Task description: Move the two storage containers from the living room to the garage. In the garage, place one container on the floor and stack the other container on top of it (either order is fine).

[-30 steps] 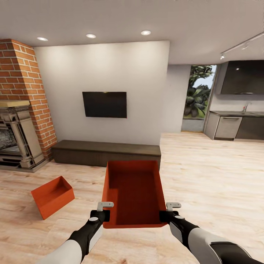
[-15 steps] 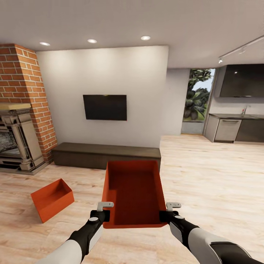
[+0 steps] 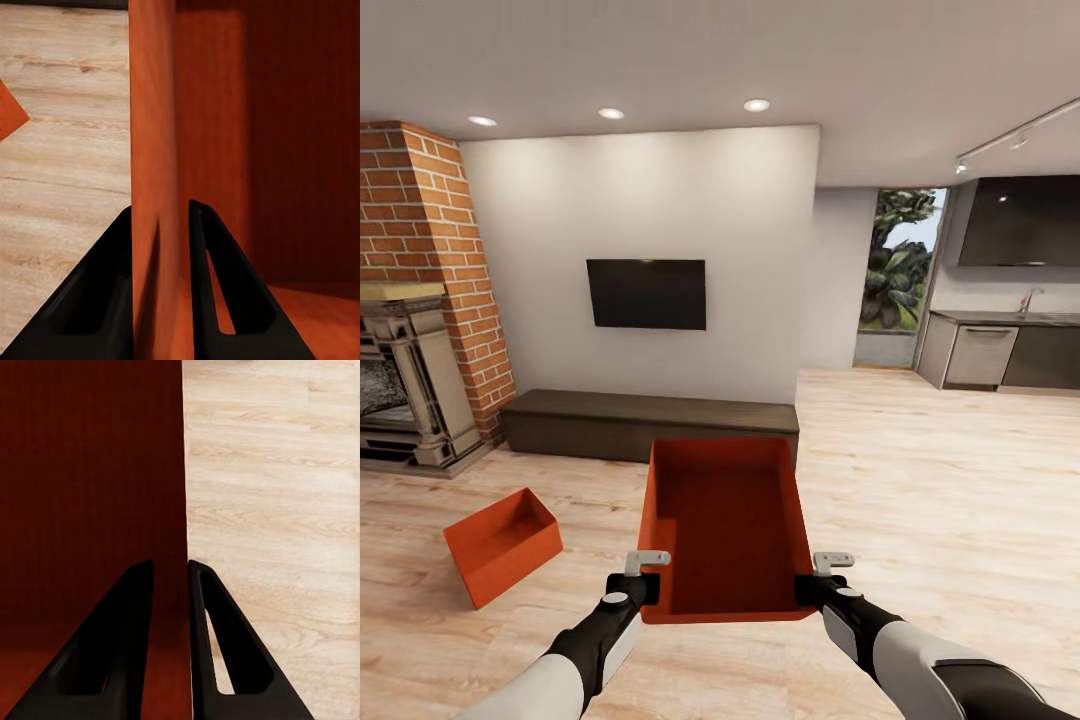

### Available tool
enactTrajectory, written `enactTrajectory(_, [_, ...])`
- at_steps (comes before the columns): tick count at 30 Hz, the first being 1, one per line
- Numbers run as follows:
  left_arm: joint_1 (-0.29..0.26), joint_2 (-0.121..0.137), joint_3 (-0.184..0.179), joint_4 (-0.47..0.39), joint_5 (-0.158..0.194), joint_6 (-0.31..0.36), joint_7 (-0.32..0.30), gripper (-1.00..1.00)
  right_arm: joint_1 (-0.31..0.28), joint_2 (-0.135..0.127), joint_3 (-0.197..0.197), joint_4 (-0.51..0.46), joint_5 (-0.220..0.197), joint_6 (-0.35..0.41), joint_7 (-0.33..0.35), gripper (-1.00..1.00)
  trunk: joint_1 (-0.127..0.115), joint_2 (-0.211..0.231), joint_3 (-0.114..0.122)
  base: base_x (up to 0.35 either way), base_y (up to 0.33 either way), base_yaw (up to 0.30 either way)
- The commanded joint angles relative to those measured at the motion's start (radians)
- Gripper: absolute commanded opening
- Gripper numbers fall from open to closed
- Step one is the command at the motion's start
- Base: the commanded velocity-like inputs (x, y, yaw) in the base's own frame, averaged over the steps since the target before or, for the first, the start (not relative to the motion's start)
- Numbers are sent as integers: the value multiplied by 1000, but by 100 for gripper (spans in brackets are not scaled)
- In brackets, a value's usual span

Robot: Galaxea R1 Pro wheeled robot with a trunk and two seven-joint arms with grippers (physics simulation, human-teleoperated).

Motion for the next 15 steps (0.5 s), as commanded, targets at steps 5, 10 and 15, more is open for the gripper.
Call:
enactTrajectory(5, [-1, 1, 13, -5, -17, 3, 64, -100, 0, 1, -22, 4, -3, -4, 5, -100, 0, -1, 0, 0, 0, 0])
enactTrajectory(10, [-1, 1, 13, -5, -17, 3, 64, -100, 0, 2, -22, 4, -2, -3, 5, -100, 0, -1, 0, 0, 0, 0])
enactTrajectory(15, [-1, 1, 13, -5, -17, 3, 64, -100, 0, 2, -22, 4, -3, -2, 5, -100, 0, -1, 0, 0, 0, 0])
